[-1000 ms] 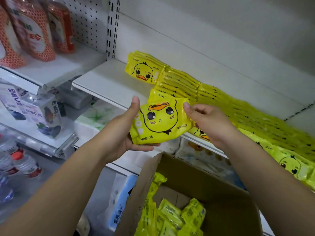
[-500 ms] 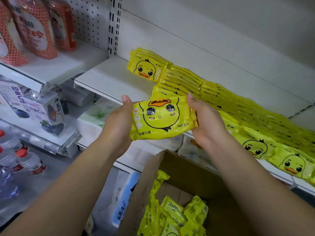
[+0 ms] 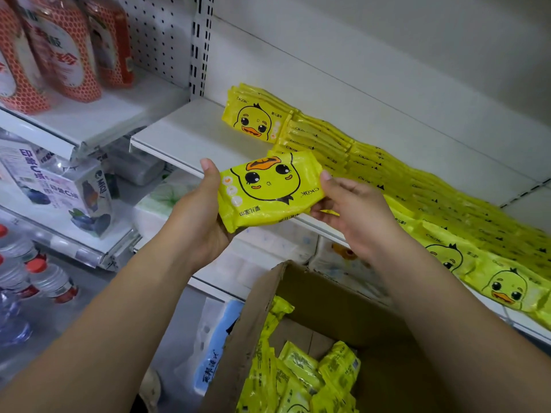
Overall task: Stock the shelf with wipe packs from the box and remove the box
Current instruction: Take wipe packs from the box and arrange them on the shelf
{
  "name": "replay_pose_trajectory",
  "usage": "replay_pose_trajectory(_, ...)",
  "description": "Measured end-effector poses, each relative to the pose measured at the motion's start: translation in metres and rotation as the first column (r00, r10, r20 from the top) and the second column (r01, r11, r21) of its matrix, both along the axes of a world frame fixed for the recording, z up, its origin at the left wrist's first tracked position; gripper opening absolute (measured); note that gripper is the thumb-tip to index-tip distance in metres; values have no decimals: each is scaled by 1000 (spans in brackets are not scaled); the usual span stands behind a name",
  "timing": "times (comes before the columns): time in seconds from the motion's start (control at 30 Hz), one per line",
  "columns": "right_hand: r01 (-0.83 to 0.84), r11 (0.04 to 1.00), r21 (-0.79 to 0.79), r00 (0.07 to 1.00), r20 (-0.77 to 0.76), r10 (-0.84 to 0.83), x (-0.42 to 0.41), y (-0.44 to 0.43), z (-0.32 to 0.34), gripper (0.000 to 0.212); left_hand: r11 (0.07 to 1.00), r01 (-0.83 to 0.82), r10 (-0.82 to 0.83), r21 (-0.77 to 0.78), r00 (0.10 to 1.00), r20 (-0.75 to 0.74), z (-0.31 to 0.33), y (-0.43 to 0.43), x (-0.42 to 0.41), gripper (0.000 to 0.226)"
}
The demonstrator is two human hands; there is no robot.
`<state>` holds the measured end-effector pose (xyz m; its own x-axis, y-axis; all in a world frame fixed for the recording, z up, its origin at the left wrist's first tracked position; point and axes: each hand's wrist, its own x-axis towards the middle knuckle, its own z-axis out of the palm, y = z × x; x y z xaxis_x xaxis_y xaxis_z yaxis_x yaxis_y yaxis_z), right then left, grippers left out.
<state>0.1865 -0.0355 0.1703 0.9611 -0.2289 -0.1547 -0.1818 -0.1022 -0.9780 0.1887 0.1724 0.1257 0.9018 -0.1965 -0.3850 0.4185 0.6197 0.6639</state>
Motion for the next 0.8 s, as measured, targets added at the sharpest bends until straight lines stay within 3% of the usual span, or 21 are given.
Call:
replay_pose_trajectory(0.07, 57, 998, 39, 998, 35, -58, 0, -2, 1, 21, 994, 100, -99, -46, 995, 33, -1, -5, -7, 51)
replay_pose_trajectory(0.23, 110, 988, 113, 993, 28, -114, 4, -6, 7, 16, 952, 299, -303, 69, 951, 65, -5, -8, -18, 36)
replay_pose_trajectory(0.43, 162, 987, 11, 987, 2, -162, 2, -14, 6, 19, 868, 182, -260, 461, 959, 111, -7, -10, -20, 42)
replay_pose_trajectory(0.57, 289, 954, -79, 957, 29, -287, 3, -18, 2, 22, 887, 148, -228, 438, 964, 136, -5, -11, -16, 38)
replay_pose_trajectory(0.8, 337, 923, -184, 941, 24, -338, 23, -20, 7, 29, 909, 118, -224, 401, 947, 230, -3, -25, -20, 32)
